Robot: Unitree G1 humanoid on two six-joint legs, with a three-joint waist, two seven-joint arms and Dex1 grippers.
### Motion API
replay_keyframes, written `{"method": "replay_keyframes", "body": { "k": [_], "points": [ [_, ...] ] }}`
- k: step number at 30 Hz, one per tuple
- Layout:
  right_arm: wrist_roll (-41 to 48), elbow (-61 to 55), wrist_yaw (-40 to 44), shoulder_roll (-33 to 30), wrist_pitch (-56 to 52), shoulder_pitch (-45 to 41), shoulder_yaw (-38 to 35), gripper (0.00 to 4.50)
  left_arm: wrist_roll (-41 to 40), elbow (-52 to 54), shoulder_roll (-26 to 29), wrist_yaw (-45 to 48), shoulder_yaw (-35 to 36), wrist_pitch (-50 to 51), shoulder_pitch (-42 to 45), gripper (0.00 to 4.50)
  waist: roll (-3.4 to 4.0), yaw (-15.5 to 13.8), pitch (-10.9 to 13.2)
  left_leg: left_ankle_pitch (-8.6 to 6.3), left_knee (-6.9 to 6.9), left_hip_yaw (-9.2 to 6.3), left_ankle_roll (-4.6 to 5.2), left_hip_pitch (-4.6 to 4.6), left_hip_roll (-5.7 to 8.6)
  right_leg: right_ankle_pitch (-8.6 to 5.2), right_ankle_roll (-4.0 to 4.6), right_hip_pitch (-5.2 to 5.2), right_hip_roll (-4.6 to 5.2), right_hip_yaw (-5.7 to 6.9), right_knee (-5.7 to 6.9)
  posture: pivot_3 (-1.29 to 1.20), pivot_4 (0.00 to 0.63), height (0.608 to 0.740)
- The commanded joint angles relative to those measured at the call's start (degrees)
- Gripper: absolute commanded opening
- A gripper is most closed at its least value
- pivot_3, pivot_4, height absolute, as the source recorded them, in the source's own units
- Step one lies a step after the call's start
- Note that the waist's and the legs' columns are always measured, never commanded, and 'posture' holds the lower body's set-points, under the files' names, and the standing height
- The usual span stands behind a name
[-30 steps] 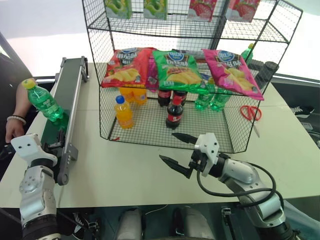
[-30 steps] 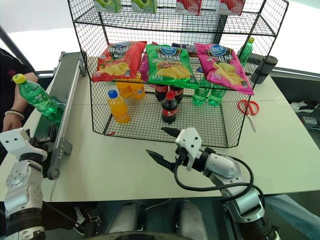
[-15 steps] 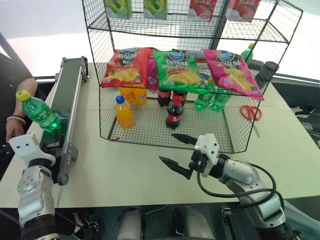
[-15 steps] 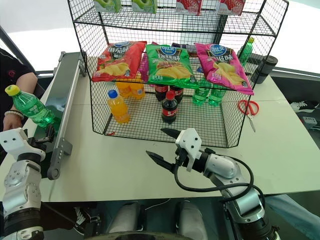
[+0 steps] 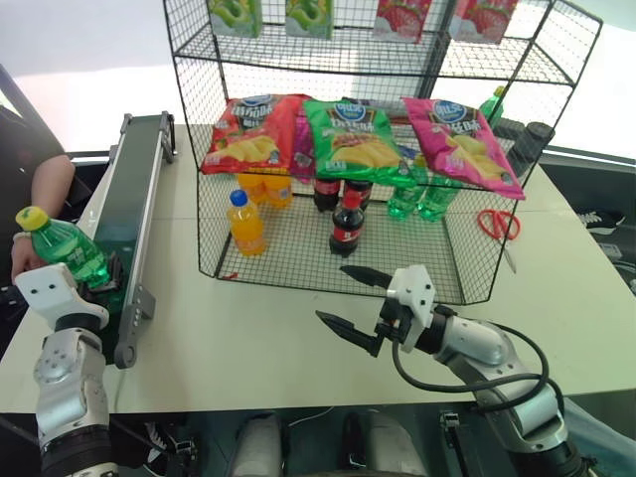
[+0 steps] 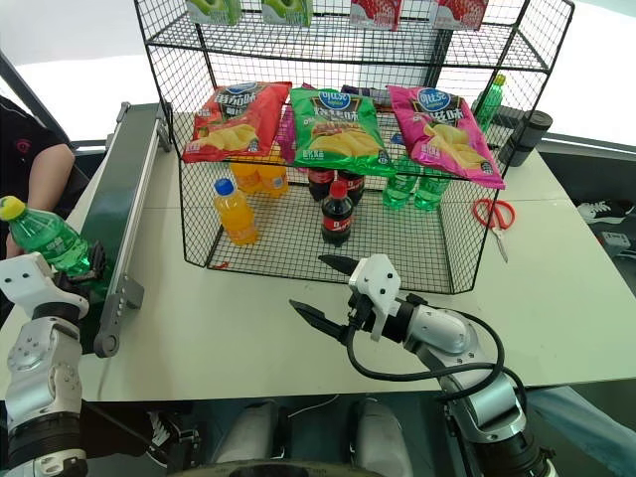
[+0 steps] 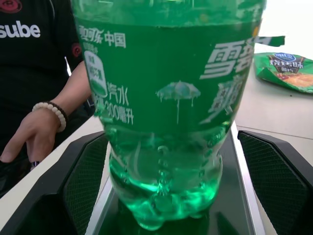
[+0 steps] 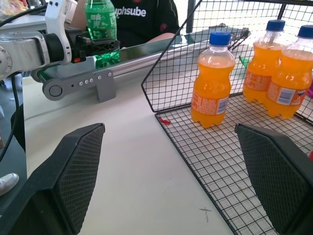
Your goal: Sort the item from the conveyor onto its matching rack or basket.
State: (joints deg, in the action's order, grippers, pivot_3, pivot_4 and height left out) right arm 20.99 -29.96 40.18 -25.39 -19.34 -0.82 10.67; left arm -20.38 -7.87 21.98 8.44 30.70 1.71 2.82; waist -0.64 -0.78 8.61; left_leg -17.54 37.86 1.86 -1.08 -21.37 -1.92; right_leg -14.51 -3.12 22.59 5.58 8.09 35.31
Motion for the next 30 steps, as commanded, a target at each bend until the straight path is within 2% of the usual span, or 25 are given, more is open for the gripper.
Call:
{"method": "replay_keyframes", "body": {
  "k": [1,3,5,13,18,25,30],
  "points": [
    [0.6,-0.8,0.3,0.1,1.2,0.1,-0.5,4.48,0.4,1.6,1.2,-0.4,1.6,-1.5,-0.1,4.25,0.00,0.0,0.0,0.00,0.00,0.00,0.00,0.00,0.00,0.00,0.00,0.00,0.00,0.00,0.00,0.00,0.150,0.735],
    [0.5,-1.0,0.3,0.2,1.2,0.1,-0.4,4.50,0.4,1.7,1.2,-0.5,1.6,-1.6,-0.2,3.66,0.00,0.0,0.0,0.00,-0.01,0.00,0.00,0.00,0.00,0.00,0.00,0.00,0.00,0.00,0.00,0.00,0.150,0.735],
    [0.5,-1.2,0.1,0.2,1.0,0.1,-0.3,4.50,0.5,1.9,1.1,-0.5,1.6,-1.5,-0.3,2.84,0.01,-0.1,0.0,0.00,-0.01,-0.01,0.00,0.00,0.00,0.00,0.00,0.00,0.01,0.01,0.00,0.00,0.150,0.735],
    [0.1,-1.1,-0.8,-0.1,1.4,-0.3,-1.6,4.50,-1.9,7.5,2.3,4.0,0.3,-0.2,-0.4,2.81,-0.12,-0.1,0.1,0.00,-0.01,-0.03,-0.01,-0.06,-0.01,0.00,0.00,0.04,0.01,0.03,-0.03,0.00,0.150,0.735],
    [1.0,-0.8,-0.6,-1.0,1.6,-1.1,-4.2,4.50,-4.5,16.1,4.8,12.1,-4.4,3.4,-1.4,2.81,-0.26,-0.1,0.3,0.00,-0.02,-0.05,-0.01,-0.11,0.00,0.00,0.00,0.04,0.01,0.04,-0.09,0.00,0.150,0.735],
    [5.0,-3.6,-1.3,-0.7,-2.5,-3.8,-5.6,4.50,-7.0,24.6,8.9,26.5,-17.2,9.5,-2.0,2.81,0.03,0.0,0.4,0.00,-0.08,-0.02,-0.01,-0.08,0.01,0.00,0.02,0.05,0.01,0.03,-0.14,0.00,0.150,0.735],
    [5.0,-3.9,-1.9,-0.3,-3.5,-5.5,-4.4,4.50,-3.4,23.4,7.4,34.7,-30.7,8.6,4.3,2.81,0.05,-0.1,0.4,0.01,-0.25,-0.03,-0.01,-0.06,0.01,-0.01,0.03,0.09,-0.08,0.04,-0.13,0.00,0.150,0.735]
  ]
}}
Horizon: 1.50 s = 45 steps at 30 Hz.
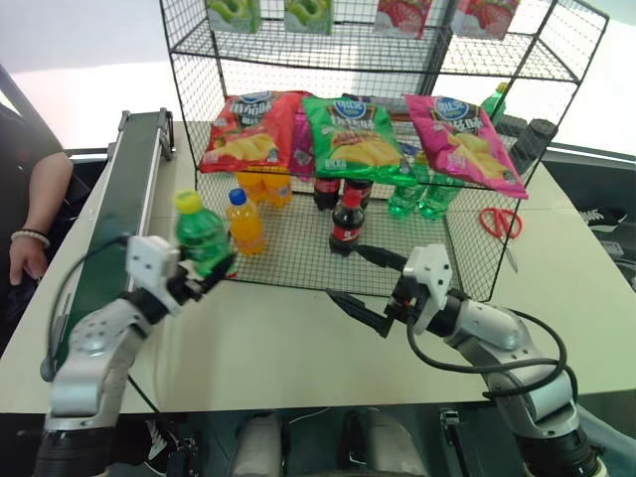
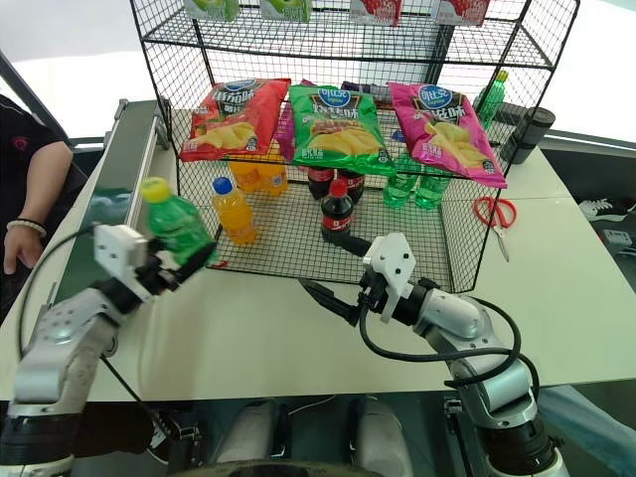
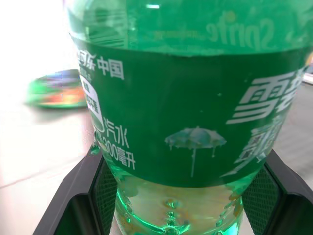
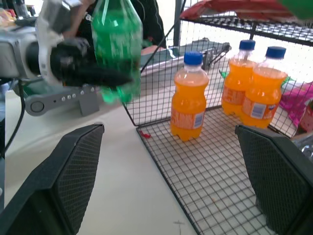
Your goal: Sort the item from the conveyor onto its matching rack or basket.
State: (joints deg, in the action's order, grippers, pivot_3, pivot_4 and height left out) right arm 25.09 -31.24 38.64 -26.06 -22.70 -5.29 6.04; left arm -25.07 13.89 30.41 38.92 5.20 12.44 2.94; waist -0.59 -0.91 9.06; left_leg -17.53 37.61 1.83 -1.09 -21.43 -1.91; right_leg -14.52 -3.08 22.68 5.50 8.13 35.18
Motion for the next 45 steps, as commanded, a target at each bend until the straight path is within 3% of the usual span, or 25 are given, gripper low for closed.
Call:
{"method": "replay_keyframes", "body": {
  "k": [1,6,11,23,28,31,34,35,45],
  "points": [
    [0.8,-2.5,-0.3,0.4,-0.3,-1.2,0.4,4.50,1.9,0.4,-1.9,5.3,-7.0,-2.9,5.7,2.81,0.00,0.0,0.0,0.00,0.00,0.00,0.00,0.00,0.01,0.00,0.00,0.00,-0.04,0.00,0.00,0.00,0.150,0.735],
    [-0.3,-1.5,-0.6,1.0,0.2,-1.7,1.6,4.50,5.7,-7.3,-8.1,10.7,-15.8,-7.2,14.5,2.81,-0.01,0.2,0.0,0.00,-0.01,0.04,0.01,0.01,0.06,0.01,-0.03,-0.02,-0.12,-0.01,0.00,0.00,0.150,0.735],
    [-0.7,-1.9,-2.0,1.3,0.3,-0.5,1.3,4.50,7.8,-11.9,-11.5,14.3,-19.3,-10.8,18.4,2.81,-0.01,0.2,0.0,0.01,-0.05,0.06,0.02,0.04,0.06,0.02,-0.03,-0.01,-0.23,0.00,0.02,0.00,0.150,0.735],
    [-1.2,-2.7,-4.3,1.6,0.4,1.7,0.8,4.50,8.0,-12.0,-12.7,18.3,-20.0,-11.2,19.1,2.81,-0.01,0.1,0.0,0.01,-0.06,0.00,0.02,0.06,0.03,0.02,-0.03,-0.03,-0.23,0.00,0.04,0.00,0.150,0.735],
    [-0.4,-2.6,-4.0,1.7,0.2,1.3,0.6,2.93,8.4,-11.7,-12.8,18.6,-20.1,-11.0,18.8,2.81,-0.01,0.1,0.0,0.01,-0.06,0.00,0.02,0.05,0.03,0.02,-0.03,-0.03,-0.23,0.00,0.04,0.00,0.150,0.735],
    [-0.2,-2.7,-4.0,1.7,0.1,1.2,0.5,2.93,7.6,-11.1,-12.7,18.9,-20.1,-9.5,18.3,2.81,-0.01,0.1,0.0,0.01,-0.05,0.00,0.02,0.06,0.03,0.02,-0.03,-0.04,-0.23,0.00,0.04,0.00,0.150,0.735],
    [-0.1,-2.6,-4.2,1.9,0.0,1.0,0.4,2.93,7.4,-10.6,-12.1,19.1,-20.0,-8.5,17.8,4.25,-0.01,0.1,0.0,0.01,-0.05,0.00,0.02,0.06,0.03,0.02,-0.03,-0.04,-0.23,0.00,0.04,0.00,0.150,0.735],
    [-0.3,-2.4,-4.5,2.1,0.2,0.9,0.1,2.93,8.0,-10.8,-11.8,19.1,-20.1,-8.7,17.6,4.39,-0.01,0.1,0.0,0.01,-0.05,0.00,0.02,0.06,0.03,0.02,-0.03,-0.04,-0.23,0.00,0.04,0.00,0.150,0.735],
    [-5.7,4.6,-11.4,3.7,6.0,2.3,-7.0,2.93,9.0,-11.7,-7.7,14.5,-14.2,-9.1,10.7,4.39,0.00,0.1,0.0,0.01,-0.03,0.01,0.02,0.10,0.03,0.02,-0.03,-0.07,-0.23,-0.01,0.08,0.00,0.150,0.735]
  ]
}}
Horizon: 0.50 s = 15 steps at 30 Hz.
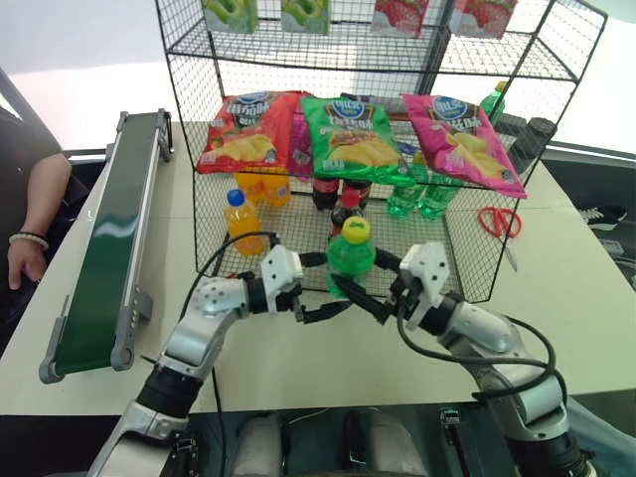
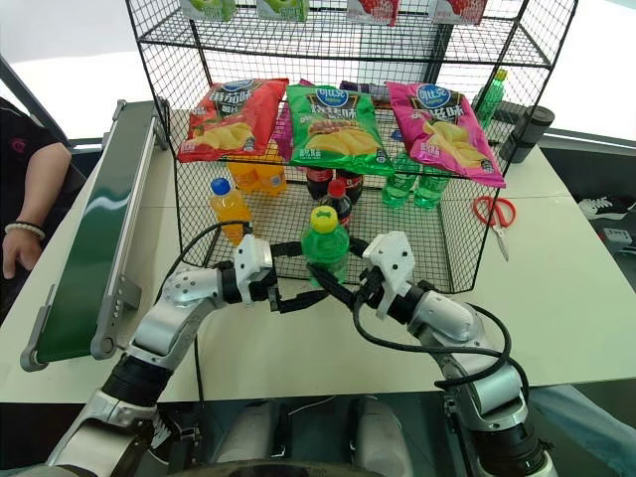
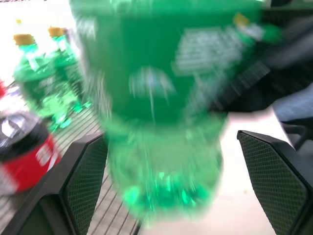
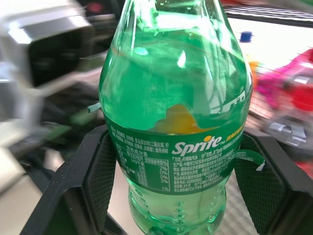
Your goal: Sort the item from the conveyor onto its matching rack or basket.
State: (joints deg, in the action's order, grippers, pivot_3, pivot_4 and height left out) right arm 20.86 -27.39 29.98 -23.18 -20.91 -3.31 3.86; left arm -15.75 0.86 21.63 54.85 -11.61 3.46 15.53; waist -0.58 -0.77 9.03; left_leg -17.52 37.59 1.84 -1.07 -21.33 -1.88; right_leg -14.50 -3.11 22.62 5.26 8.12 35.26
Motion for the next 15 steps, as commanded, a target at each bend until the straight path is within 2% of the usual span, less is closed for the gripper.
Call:
{"method": "replay_keyframes", "body": {
  "k": [1,8,15],
  "points": [
    [-2.3,2.3,-4.0,1.2,5.2,0.8,-5.9,2.93,-0.8,2.1,1.3,-2.1,3.3,0.4,-2.8,4.39,0.00,-0.1,0.0,0.00,0.00,0.00,0.00,-0.01,0.00,0.00,0.00,0.01,0.01,0.00,0.00,0.00,0.150,0.735],
    [-6.7,13.9,-10.6,4.4,11.5,-0.3,-11.1,2.93,-2.4,7.0,1.6,-5.1,5.6,2.4,-5.5,4.39,0.05,0.0,0.0,0.00,0.02,0.04,-0.01,0.00,0.01,0.00,-0.01,-0.01,0.08,-0.05,0.04,0.00,0.150,0.735],
    [-10.5,30.6,-15.6,6.7,17.5,-6.8,-12.5,2.93,-2.0,9.3,1.2,-5.9,4.6,3.2,-5.3,4.39,0.27,0.2,0.0,0.02,0.05,0.09,-0.03,0.07,0.00,0.01,0.01,0.01,0.02,-0.10,0.20,0.00,0.150,0.735]
  ]
}}
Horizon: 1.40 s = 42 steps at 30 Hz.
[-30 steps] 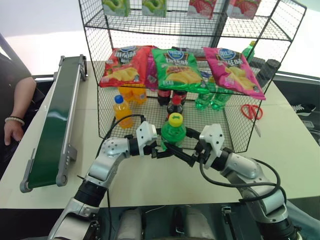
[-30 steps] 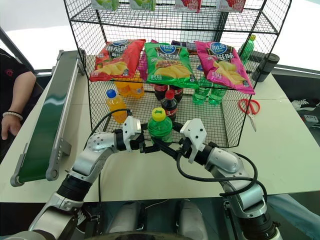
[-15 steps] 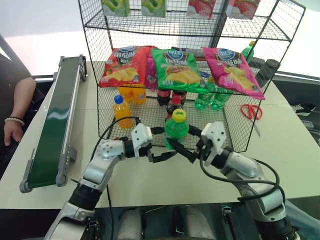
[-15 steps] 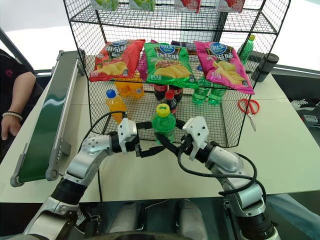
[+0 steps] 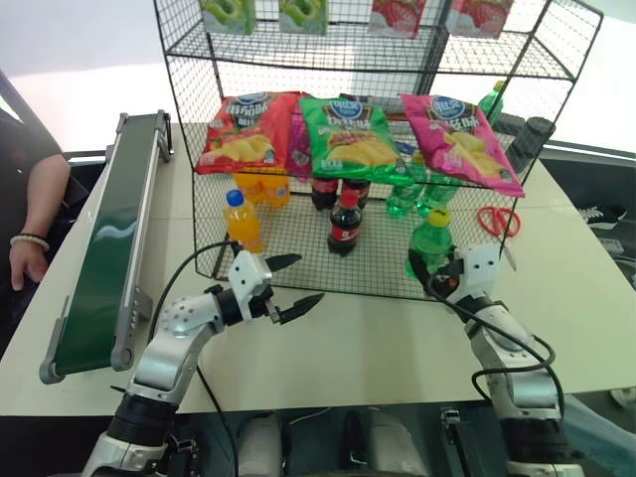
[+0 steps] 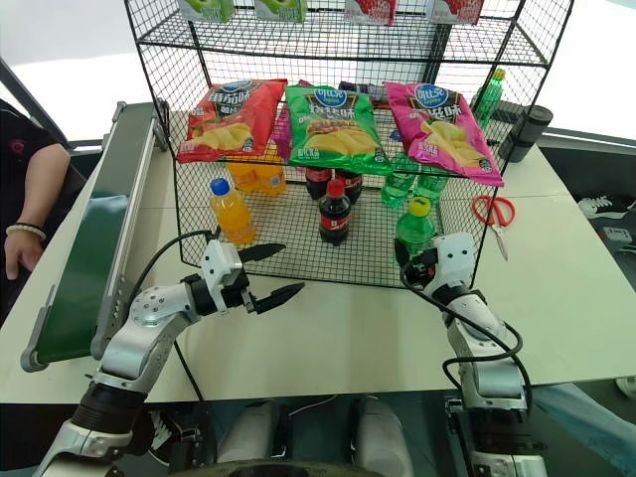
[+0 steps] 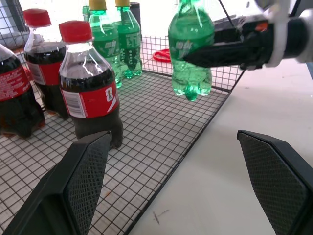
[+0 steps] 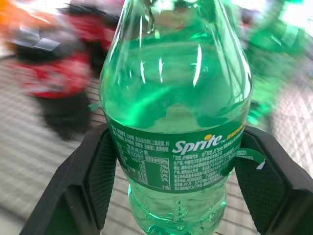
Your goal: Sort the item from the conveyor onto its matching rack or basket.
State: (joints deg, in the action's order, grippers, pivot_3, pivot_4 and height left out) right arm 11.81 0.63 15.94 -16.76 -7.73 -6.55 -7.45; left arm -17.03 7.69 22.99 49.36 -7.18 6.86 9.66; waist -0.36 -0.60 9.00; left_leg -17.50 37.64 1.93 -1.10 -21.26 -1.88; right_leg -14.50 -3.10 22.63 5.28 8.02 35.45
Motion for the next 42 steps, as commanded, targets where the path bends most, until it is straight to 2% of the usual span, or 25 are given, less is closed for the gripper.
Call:
{"method": "replay_keyframes", "body": {
  "k": [1,9,16,19,21,26,33,37,39,42],
  "points": [
    [-1.6,4.3,-1.7,0.5,5.1,-4.7,-1.3,2.93,-0.7,2.4,-0.3,-0.4,0.1,-0.1,0.7,4.39,0.07,0.0,0.0,0.00,0.02,0.00,0.00,0.00,0.00,0.00,0.00,0.00,0.00,-0.01,0.02,0.00,0.150,0.735],
    [-1.8,19.3,-1.8,1.9,9.8,-13.5,-1.7,2.93,-0.2,1.9,-0.8,-0.2,-0.7,-0.2,1.6,4.39,0.10,0.0,0.0,0.01,0.07,0.03,0.00,-0.01,-0.01,0.01,0.00,0.00,-0.01,-0.04,0.03,0.00,0.150,0.735],
    [-1.1,22.9,-0.8,2.4,12.1,-15.3,-2.0,2.93,0.1,1.8,-1.0,-0.4,-1.1,-0.3,2.0,4.39,0.12,0.0,0.0,0.01,0.14,0.05,-0.01,0.00,-0.02,0.01,-0.01,-0.06,0.01,-0.05,0.04,0.00,0.150,0.735],
    [-0.5,22.0,-0.3,2.3,12.0,-14.6,-2.3,4.39,0.2,1.8,-0.9,-0.5,-1.1,-0.4,2.0,4.50,0.12,0.0,0.0,0.01,0.14,0.05,-0.01,0.01,-0.03,0.02,-0.01,-0.06,0.01,-0.05,0.05,0.00,0.150,0.735],
    [-1.1,21.5,-0.4,1.9,12.2,-14.2,-2.1,4.48,0.2,1.7,-0.9,-0.6,-1.1,-0.4,2.0,4.50,0.12,0.0,0.0,0.01,0.15,0.04,-0.01,0.01,-0.03,0.02,-0.01,-0.06,0.02,-0.05,0.07,0.00,0.150,0.735],
    [-2.3,15.2,0.1,0.5,11.2,-10.4,-1.5,4.48,0.4,1.5,-1.0,-0.7,-1.2,-0.8,2.0,4.50,0.14,-0.1,0.0,0.01,0.15,0.04,-0.01,0.00,-0.03,0.02,-0.01,-0.07,0.03,-0.04,0.08,0.00,0.150,0.735],
    [-0.4,-0.8,0.7,-1.5,5.4,1.0,-3.1,4.48,0.2,0.5,-1.4,-1.1,-0.9,-0.2,2.3,4.50,0.18,-0.2,-0.1,0.00,0.19,0.04,0.00,0.00,-0.02,0.03,-0.04,-0.09,0.07,-0.05,0.07,0.00,0.150,0.735],
    [-0.3,-10.9,4.8,-4.2,2.4,8.1,-1.8,4.48,0.0,-0.1,-1.2,-1.6,-0.1,0.5,2.2,4.50,0.29,-0.2,-0.1,0.00,0.20,0.02,0.00,-0.03,-0.01,0.03,-0.04,-0.07,0.07,-0.04,0.05,0.00,0.150,0.735],
    [0.5,-17.9,9.5,-7.8,1.8,13.6,-1.2,4.48,0.3,-0.8,0.1,-2.0,1.0,1.7,2.0,4.50,0.33,-0.3,-0.1,0.00,0.22,0.01,0.01,-0.03,-0.01,0.02,-0.04,-0.09,0.07,-0.04,0.03,0.00,0.150,0.735],
    [4.1,-25.2,14.0,-11.8,-0.1,19.5,-3.8,4.48,-0.1,-1.1,2.6,-2.0,3.1,2.8,0.8,4.50,0.33,-0.1,-0.2,-0.01,0.21,-0.02,0.02,-0.02,-0.02,0.02,-0.05,-0.09,0.04,-0.03,0.01,0.00,0.150,0.735]
  ]
}}
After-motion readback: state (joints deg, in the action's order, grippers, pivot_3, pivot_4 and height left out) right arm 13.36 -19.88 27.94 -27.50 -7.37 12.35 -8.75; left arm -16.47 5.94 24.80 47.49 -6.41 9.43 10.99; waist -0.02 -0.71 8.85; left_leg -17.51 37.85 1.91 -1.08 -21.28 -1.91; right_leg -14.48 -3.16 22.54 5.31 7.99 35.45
